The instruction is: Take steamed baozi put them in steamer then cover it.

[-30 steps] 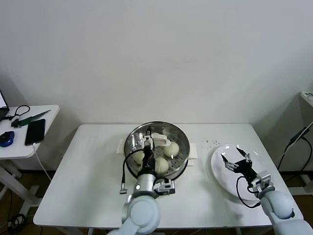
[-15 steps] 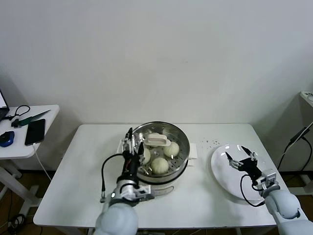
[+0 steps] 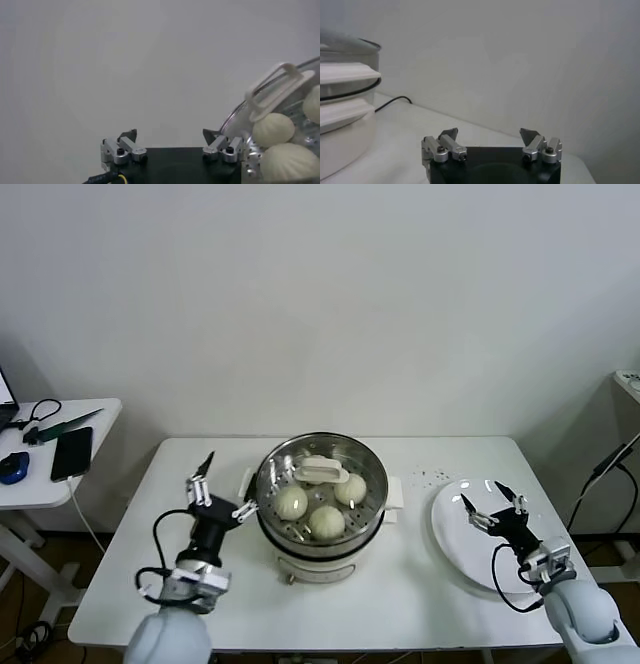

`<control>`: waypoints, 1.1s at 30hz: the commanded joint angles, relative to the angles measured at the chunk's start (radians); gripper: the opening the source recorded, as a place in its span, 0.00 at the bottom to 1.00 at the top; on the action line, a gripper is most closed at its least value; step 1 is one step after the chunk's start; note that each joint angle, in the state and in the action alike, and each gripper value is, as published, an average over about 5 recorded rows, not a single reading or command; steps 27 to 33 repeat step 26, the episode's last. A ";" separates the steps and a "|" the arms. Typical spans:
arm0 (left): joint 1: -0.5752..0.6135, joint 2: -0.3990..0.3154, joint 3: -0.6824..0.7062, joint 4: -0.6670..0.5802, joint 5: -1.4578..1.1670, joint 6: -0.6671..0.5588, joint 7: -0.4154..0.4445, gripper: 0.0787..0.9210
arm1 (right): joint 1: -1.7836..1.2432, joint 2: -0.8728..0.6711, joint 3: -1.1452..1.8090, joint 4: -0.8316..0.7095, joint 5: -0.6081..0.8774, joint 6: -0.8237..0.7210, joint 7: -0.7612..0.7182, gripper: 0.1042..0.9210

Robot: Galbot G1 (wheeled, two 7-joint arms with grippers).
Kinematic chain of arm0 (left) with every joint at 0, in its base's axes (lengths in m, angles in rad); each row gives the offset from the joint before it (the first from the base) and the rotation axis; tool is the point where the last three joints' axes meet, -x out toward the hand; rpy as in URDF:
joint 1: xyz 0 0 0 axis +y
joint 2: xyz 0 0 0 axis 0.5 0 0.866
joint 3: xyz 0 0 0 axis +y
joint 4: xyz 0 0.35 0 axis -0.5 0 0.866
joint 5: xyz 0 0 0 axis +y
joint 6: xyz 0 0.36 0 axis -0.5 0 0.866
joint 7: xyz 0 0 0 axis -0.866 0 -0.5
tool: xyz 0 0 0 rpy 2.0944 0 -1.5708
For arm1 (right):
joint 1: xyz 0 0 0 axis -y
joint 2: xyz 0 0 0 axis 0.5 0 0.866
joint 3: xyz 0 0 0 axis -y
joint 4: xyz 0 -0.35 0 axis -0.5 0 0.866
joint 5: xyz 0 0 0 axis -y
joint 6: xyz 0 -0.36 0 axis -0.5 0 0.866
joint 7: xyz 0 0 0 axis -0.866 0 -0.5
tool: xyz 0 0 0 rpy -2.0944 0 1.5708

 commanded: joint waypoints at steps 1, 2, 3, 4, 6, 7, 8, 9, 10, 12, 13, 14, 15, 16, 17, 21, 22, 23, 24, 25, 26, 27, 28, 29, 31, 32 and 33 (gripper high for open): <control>0.176 -0.098 -0.306 0.055 -0.508 -0.197 0.011 0.88 | -0.054 0.032 0.021 0.062 -0.011 0.029 -0.003 0.88; 0.181 -0.113 -0.313 0.061 -0.516 -0.198 0.014 0.88 | -0.061 0.039 0.026 0.065 -0.010 0.034 -0.005 0.88; 0.187 -0.129 -0.320 0.067 -0.522 -0.201 0.019 0.88 | -0.069 0.045 0.031 0.069 -0.009 0.039 -0.007 0.88; 0.193 -0.146 -0.328 0.072 -0.527 -0.205 0.025 0.88 | -0.078 0.050 0.037 0.072 -0.006 0.044 -0.010 0.88; 0.205 -0.167 -0.340 0.076 -0.525 -0.210 0.042 0.88 | -0.092 0.056 0.048 0.076 0.001 0.048 -0.011 0.88; 0.213 -0.172 -0.343 0.078 -0.525 -0.215 0.048 0.88 | -0.099 0.058 0.053 0.077 0.005 0.050 -0.012 0.88; 0.220 -0.173 -0.344 0.079 -0.525 -0.219 0.053 0.88 | -0.103 0.060 0.056 0.077 0.009 0.052 -0.012 0.88; 0.227 -0.171 -0.342 0.079 -0.525 -0.222 0.055 0.88 | -0.108 0.062 0.059 0.077 0.013 0.055 -0.013 0.88; 0.234 -0.168 -0.338 0.080 -0.525 -0.225 0.056 0.88 | -0.112 0.064 0.062 0.078 0.017 0.057 -0.013 0.88; 0.243 -0.162 -0.329 0.080 -0.523 -0.226 0.056 0.88 | -0.117 0.070 0.064 0.080 0.024 0.061 -0.013 0.88; 0.246 -0.162 -0.324 0.080 -0.519 -0.225 0.057 0.88 | -0.120 0.073 0.065 0.082 0.026 0.063 -0.013 0.88; 0.246 -0.163 -0.320 0.080 -0.515 -0.224 0.059 0.88 | -0.122 0.077 0.066 0.083 0.027 0.065 -0.013 0.88; 0.247 -0.164 -0.316 0.080 -0.511 -0.222 0.060 0.88 | -0.125 0.080 0.067 0.084 0.028 0.066 -0.013 0.88; 0.247 -0.165 -0.312 0.079 -0.507 -0.221 0.062 0.88 | -0.128 0.083 0.069 0.085 0.029 0.068 -0.014 0.88; 0.247 -0.166 -0.308 0.079 -0.503 -0.220 0.064 0.88 | -0.132 0.084 0.070 0.087 0.031 0.069 -0.014 0.88; 0.241 -0.168 -0.292 0.078 -0.489 -0.217 0.070 0.88 | -0.149 0.085 0.077 0.091 0.037 0.072 -0.015 0.88; 0.239 -0.170 -0.289 0.077 -0.486 -0.215 0.071 0.88 | -0.152 0.085 0.079 0.091 0.038 0.073 -0.016 0.88; 0.238 -0.172 -0.287 0.075 -0.483 -0.211 0.071 0.88 | -0.154 0.086 0.082 0.090 0.039 0.074 -0.018 0.88; 0.236 -0.173 -0.284 0.072 -0.480 -0.202 0.070 0.88 | -0.156 0.086 0.085 0.089 0.040 0.075 -0.021 0.88; 0.236 -0.174 -0.282 0.071 -0.479 -0.199 0.070 0.88 | -0.157 0.087 0.086 0.089 0.041 0.075 -0.022 0.88; 0.235 -0.175 -0.281 0.068 -0.478 -0.194 0.069 0.88 | -0.159 0.087 0.088 0.089 0.042 0.075 -0.024 0.88; 0.235 -0.175 -0.281 0.068 -0.478 -0.194 0.069 0.88 | -0.159 0.087 0.088 0.089 0.042 0.075 -0.024 0.88; 0.235 -0.175 -0.281 0.068 -0.478 -0.194 0.069 0.88 | -0.159 0.087 0.088 0.089 0.042 0.075 -0.024 0.88; 0.235 -0.175 -0.281 0.068 -0.478 -0.194 0.069 0.88 | -0.159 0.087 0.088 0.089 0.042 0.075 -0.024 0.88; 0.235 -0.175 -0.281 0.068 -0.478 -0.194 0.069 0.88 | -0.159 0.087 0.088 0.089 0.042 0.075 -0.024 0.88; 0.235 -0.175 -0.281 0.068 -0.478 -0.194 0.069 0.88 | -0.159 0.087 0.088 0.089 0.042 0.075 -0.024 0.88; 0.235 -0.175 -0.281 0.068 -0.478 -0.194 0.069 0.88 | -0.159 0.087 0.088 0.089 0.042 0.075 -0.024 0.88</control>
